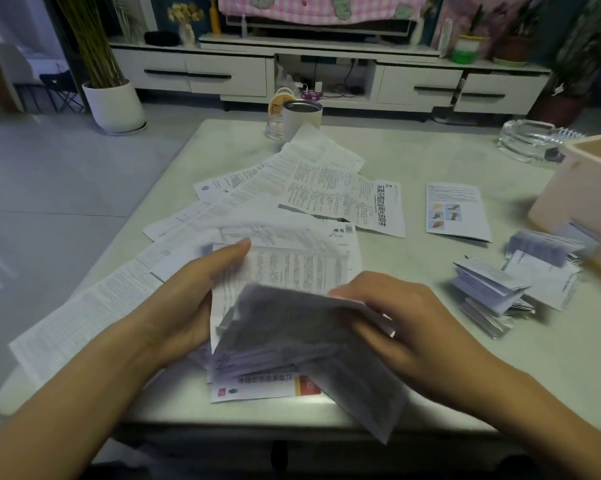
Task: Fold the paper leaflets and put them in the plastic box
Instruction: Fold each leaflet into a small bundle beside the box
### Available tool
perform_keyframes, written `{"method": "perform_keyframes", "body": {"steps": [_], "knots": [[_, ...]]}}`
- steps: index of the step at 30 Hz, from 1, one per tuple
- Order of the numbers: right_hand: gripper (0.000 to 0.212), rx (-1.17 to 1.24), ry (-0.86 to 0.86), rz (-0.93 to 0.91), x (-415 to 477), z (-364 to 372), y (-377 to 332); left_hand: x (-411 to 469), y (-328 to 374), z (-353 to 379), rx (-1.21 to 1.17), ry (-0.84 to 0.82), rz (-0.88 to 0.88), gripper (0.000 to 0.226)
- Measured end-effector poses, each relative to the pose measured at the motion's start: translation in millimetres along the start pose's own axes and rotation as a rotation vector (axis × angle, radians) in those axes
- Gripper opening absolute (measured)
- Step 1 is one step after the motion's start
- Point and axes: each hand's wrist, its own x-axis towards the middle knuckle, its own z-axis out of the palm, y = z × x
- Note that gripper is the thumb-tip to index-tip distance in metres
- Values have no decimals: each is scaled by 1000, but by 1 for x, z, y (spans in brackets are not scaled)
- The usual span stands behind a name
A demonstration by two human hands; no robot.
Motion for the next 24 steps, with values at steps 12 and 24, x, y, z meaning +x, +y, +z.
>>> {"method": "perform_keyframes", "body": {"steps": [12,24], "knots": [[35,-181,134,184,30,11,7,-9,3,-5,355,-341,118,51],[18,-115,37,146,31,-5,7,-3,-5,1,642,-31,314,21]]}}
